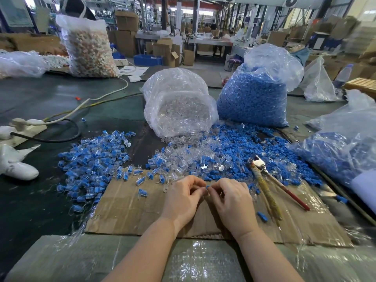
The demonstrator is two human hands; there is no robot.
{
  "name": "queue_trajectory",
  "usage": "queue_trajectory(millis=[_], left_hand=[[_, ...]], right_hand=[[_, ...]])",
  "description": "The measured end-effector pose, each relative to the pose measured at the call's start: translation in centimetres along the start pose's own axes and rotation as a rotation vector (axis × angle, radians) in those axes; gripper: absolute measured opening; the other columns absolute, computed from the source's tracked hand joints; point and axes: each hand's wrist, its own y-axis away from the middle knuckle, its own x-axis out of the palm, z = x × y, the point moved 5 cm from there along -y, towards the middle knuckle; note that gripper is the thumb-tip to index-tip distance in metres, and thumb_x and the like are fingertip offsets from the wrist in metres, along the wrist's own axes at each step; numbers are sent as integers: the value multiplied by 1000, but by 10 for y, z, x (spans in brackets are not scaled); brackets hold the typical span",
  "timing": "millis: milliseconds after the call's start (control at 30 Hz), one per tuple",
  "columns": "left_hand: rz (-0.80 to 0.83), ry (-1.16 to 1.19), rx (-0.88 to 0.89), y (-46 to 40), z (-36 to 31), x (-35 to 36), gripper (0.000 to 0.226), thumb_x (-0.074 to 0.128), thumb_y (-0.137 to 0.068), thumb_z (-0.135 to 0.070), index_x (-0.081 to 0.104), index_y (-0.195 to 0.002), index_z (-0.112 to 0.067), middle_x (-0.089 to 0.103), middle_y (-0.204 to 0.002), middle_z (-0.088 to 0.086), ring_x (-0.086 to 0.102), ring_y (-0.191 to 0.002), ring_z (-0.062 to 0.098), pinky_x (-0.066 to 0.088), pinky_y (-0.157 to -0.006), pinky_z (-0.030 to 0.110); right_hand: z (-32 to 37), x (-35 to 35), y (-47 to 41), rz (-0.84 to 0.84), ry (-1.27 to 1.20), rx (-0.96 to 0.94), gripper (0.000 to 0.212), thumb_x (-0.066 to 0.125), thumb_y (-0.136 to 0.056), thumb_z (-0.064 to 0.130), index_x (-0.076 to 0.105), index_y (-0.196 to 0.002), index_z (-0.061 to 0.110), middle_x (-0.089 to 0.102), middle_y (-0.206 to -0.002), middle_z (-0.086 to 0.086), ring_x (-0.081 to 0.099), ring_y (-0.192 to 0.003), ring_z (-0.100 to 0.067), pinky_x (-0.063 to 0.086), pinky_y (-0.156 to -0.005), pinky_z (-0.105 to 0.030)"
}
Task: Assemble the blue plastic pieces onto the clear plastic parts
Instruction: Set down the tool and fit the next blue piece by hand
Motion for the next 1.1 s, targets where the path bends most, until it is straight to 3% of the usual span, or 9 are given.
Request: queue_trajectory(millis=[167,300,467,867,1000,1100], left_hand=[[-27,0,13,-1,0,-2,19,58,-89,-10,61,-85,-29,66,-81,-8,62,-76,2,51,-71,14],[-12,-19,23,-2,0,-2,19,56,-91,-10,63,-88,-27,66,-82,-8,62,-78,2,51,-74,17],[3,-20,26,-1,-1,-1,27,55,-91,-10,60,-82,-35,66,-80,-11,62,-76,0,50,-72,14],[16,22,-3,-2,-1,0,12,62,-87,-15,63,-84,-27,67,-78,-4,63,-73,12,52,-70,22],[-1,0,-5,-2,0,0,20,64,-86,-13,61,-78,-31,65,-73,-6,61,-68,9,50,-65,17],[-8,-23,-4,-2,-1,-1,20,64,-85,-12,60,-77,-30,65,-74,-3,61,-69,13,50,-66,19]], right_hand=[[0,1,1,43,-65,-19,9,73,-79,18,64,-82,16,62,-77,7,58,-72,-15,45,-68,-33],[1,0,0,81,-148,-49,22,72,-78,19,68,-100,18,60,-85,7,58,-79,-14,50,-70,-33],[4,-1,-2,90,-164,-54,22,63,-80,34,71,-93,18,60,-82,5,59,-75,-16,52,-64,-33],[1,-1,-1,60,-161,-37,13,70,-81,21,69,-92,15,60,-81,7,57,-75,-12,52,-66,-33],[6,-2,-2,74,-155,-57,34,51,-85,43,70,-87,15,62,-80,6,58,-74,-14,51,-65,-30],[6,-2,-2,84,-147,-61,29,55,-84,38,70,-88,14,63,-80,5,59,-74,-14,51,-66,-30]])
